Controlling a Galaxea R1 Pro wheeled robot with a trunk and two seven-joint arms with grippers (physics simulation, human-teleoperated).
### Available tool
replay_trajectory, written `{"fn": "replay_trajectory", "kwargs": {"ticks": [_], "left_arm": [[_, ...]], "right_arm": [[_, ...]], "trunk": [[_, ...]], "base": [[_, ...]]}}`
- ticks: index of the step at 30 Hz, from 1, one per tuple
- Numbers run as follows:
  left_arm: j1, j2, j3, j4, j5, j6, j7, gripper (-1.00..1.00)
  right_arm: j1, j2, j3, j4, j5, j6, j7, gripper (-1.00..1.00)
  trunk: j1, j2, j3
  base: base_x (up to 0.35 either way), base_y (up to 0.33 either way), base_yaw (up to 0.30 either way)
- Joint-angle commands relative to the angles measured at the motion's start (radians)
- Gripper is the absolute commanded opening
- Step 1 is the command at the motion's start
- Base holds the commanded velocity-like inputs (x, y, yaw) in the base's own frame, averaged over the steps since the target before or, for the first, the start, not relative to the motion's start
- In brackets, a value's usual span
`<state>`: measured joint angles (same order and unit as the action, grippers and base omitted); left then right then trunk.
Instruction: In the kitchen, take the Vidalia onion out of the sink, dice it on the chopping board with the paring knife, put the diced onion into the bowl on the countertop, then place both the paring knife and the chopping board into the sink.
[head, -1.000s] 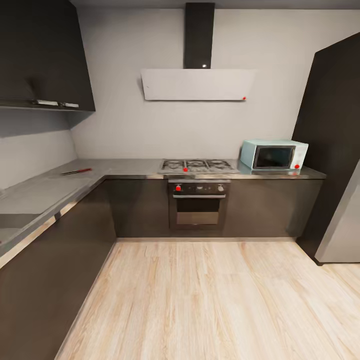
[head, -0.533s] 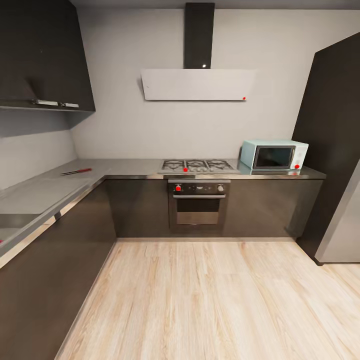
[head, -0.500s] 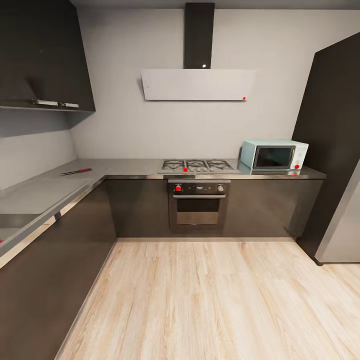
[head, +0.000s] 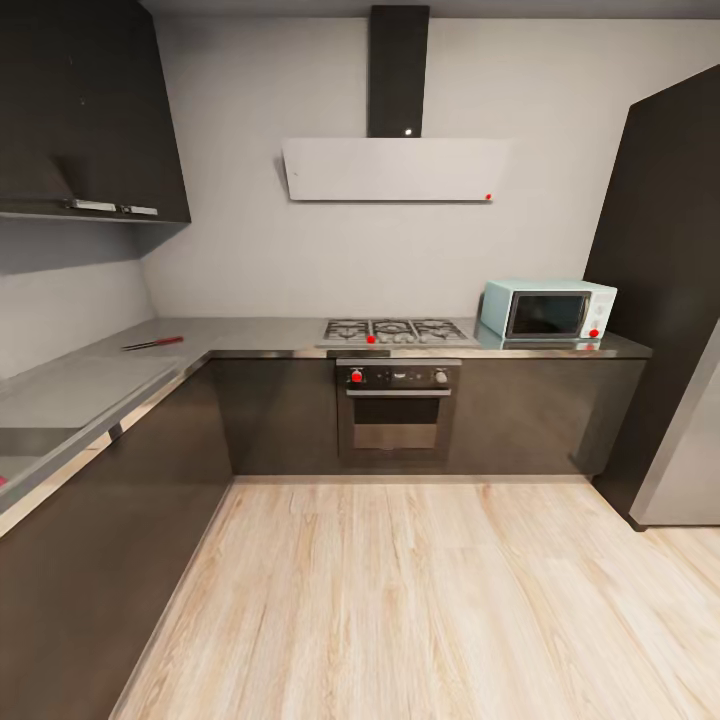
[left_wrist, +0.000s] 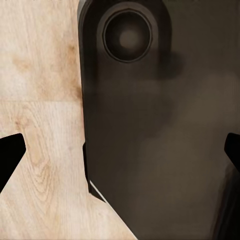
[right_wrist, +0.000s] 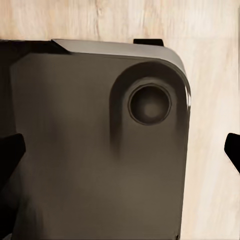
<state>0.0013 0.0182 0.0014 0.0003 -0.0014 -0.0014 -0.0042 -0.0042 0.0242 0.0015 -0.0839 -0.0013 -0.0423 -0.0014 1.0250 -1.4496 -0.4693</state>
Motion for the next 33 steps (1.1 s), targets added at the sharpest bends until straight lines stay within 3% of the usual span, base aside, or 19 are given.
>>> {"fn": "replay_trajectory", "kwargs": {"ticks": [1, 5, 6, 8, 28, 33], "left_arm": [[0.0, 0.0, 0.0, -0.001, 0.0, 0.0, 0.0, 1.0], [0.0, 0.0, 0.0, 0.001, 0.0, 0.0, 0.0, 1.0], [0.0, 0.0, 0.0, 0.0, 0.0, 0.0, 0.0, 1.0], [0.0, -0.002, 0.0, -0.001, 0.0, 0.0, 0.0, 1.0], [0.0, -0.011, 0.001, -0.005, 0.006, 0.0, 0.0, 1.0], [0.0, -0.014, 0.003, -0.053, 0.007, 0.0, 0.001, 1.0]], "right_arm": [[0.0, 0.0, 0.0, 0.0, 0.0, -0.009, 0.0, 1.0], [0.0, 0.0, 0.0, -0.002, 0.0, -0.031, 0.0, 1.0], [0.0, 0.0, 0.0, -0.002, 0.0, -0.141, 0.0, 1.0], [0.0, 0.0, 0.0, -0.002, 0.0, -0.153, 0.0, 1.0], [0.0, 0.008, -0.002, -0.003, -0.005, -0.158, 0.002, 1.0], [0.0, 0.005, 0.001, -0.002, -0.001, -0.158, 0.003, 1.0]], "trunk": [[0.0, 0.0, -0.001], [0.0, 0.0, -0.001], [0.0, 0.0, -0.001], [0.0, 0.0, -0.001], [0.0, 0.0, -0.001], [0.0, 0.0, -0.001]], "base": [[0.0, 0.0, 0.0], [0.0, 0.0, 0.0], [0.0, 0.0, 0.0], [0.0, 0.0, 0.0], [0.0, 0.0, 0.0], [0.0, 0.0, 0.0]]}}
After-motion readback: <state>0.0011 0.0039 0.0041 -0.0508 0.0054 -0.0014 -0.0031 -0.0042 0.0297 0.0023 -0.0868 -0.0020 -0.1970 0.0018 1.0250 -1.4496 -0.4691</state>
